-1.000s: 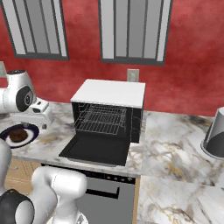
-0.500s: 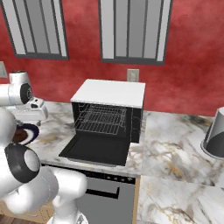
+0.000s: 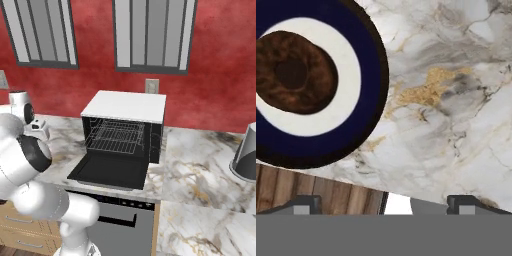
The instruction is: Pick up the bagel from the plate, place it on the toaster oven rack, close the door, and set the timer.
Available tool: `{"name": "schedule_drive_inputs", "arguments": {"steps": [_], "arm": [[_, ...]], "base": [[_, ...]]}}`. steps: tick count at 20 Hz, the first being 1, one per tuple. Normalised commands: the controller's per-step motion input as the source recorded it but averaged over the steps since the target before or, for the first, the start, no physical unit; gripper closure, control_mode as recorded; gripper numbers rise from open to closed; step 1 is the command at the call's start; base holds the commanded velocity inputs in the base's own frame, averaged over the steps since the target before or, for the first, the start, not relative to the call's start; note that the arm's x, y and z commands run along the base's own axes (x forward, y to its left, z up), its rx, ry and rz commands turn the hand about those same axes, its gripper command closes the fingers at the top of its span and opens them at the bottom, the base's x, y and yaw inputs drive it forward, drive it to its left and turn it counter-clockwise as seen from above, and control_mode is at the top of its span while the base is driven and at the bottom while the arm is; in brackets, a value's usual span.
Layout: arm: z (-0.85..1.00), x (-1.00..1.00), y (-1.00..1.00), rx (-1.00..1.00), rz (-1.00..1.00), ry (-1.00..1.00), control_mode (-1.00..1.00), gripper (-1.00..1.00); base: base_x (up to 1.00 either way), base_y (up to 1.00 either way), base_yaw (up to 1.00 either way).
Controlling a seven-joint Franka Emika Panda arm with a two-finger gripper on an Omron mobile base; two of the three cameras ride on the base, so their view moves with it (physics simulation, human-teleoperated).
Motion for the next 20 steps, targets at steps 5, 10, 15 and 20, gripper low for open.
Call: {"name": "schedule_drive_inputs", "arguments": {"steps": [5,10,15,20], "arm": [[-0.24,0.18,0.39,0.00,-0.01,-0.02,-1.00,-1.00],[-0.20,0.29,0.24,0.00,-0.07,0.00,-1.00,-1.00],[-0.20,0.27,0.07,0.00,-0.09,0.00,-1.00,-1.00],[-0.20,0.02,0.09,0.02,-0.09,0.00,-1.00,-1.00]], "base": [[0.00,0.00,0.00],[0.00,0.00,0.00],[0.00,0.00,0.00],[0.00,0.00,0.00]]}}
